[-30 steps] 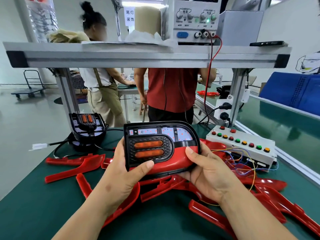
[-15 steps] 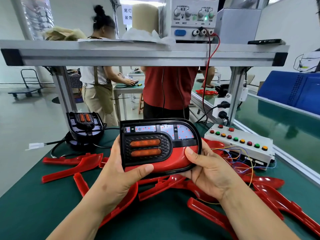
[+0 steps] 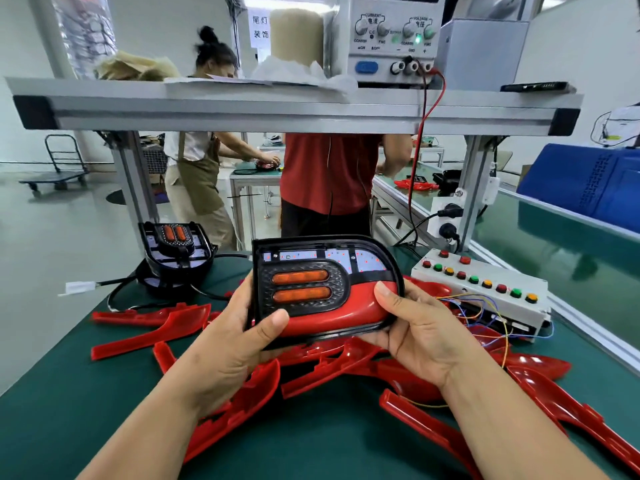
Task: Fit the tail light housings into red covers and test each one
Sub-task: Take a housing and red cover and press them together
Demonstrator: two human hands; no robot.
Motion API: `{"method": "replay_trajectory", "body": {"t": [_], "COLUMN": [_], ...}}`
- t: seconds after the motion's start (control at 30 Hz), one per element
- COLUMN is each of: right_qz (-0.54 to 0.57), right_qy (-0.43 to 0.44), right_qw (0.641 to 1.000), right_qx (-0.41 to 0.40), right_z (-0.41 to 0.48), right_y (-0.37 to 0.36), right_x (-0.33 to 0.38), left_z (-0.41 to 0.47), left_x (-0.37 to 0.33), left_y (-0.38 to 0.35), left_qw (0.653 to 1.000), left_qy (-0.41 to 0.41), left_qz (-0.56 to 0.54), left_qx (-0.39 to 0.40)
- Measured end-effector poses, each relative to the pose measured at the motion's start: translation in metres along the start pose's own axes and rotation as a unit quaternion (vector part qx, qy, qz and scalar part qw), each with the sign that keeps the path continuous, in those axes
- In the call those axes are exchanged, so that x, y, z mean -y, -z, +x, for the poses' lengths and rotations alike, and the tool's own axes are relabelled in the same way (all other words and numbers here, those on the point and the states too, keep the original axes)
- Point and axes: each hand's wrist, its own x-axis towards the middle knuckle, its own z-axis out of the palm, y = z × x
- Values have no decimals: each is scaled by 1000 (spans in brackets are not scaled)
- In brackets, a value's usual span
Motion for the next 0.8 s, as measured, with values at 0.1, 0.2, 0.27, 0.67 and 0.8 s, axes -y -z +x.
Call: {"method": "replay_trajectory", "body": {"t": [0.1,0.2,0.27,0.67,0.8], "right_qz": [8,37,34,28,27], "right_qy": [1,12,14,24,27], "right_qw": [999,997,997,996,997], "right_qx": [-35,-64,-71,-76,-67], "right_z": [5,7,7,3,2], "right_y": [-3,-1,1,12,11], "right_x": [6,5,-1,-10,-11], "left_z": [2,-3,-7,11,17], "left_x": [-11,-13,-8,22,28], "left_y": [21,53,68,54,55], "left_qw": [986,899,859,806,790], "left_qy": [21,25,61,91,128], "left_qz": [43,230,365,582,591], "left_qx": [-161,-372,-353,-55,-101]}}
